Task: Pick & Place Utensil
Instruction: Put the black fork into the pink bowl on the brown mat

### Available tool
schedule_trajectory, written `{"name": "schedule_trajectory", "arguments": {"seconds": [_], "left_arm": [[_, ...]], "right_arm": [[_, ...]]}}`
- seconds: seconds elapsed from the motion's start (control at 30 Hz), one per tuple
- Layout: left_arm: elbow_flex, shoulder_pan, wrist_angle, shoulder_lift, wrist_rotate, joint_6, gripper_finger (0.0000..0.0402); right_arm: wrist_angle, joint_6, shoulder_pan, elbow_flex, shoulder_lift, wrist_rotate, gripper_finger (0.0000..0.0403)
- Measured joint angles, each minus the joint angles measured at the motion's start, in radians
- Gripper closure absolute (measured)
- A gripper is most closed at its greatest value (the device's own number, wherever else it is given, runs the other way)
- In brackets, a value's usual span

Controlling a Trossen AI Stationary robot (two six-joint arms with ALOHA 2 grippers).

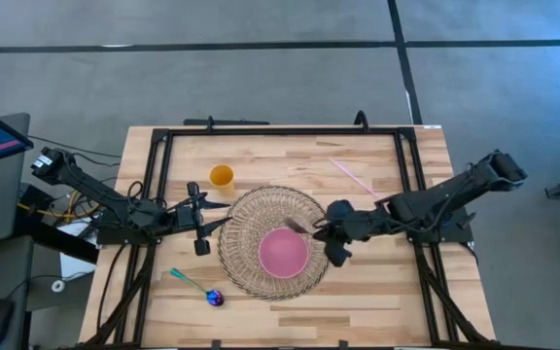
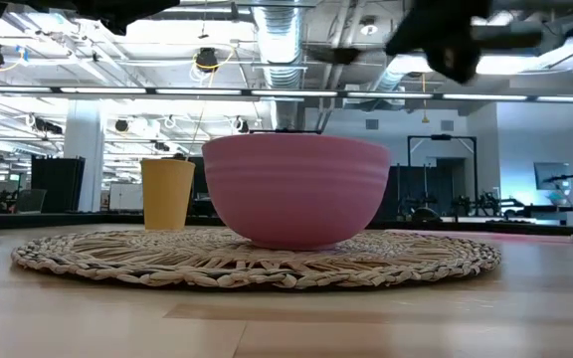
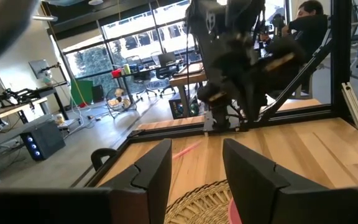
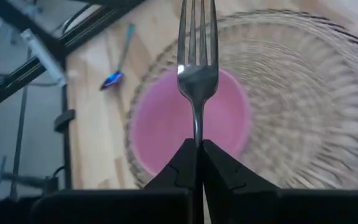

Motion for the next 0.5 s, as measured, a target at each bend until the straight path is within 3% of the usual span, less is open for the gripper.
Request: {"name": "schedule_trajectory", "arguments": {"seconds": [0.27,0.5], "left_arm": [[0.0,0.0,0.0,0.0,0.0,0.0,0.0257],[0.0,0.0,0.0,0.0,0.0,0.0,0.0257]], "right_arm": [[-0.25,-0.056,-0.05,0.323,0.243,-0.269,0.0397],[-0.275,-0.058,-0.116,0.384,0.404,-0.451,0.0396]]}}
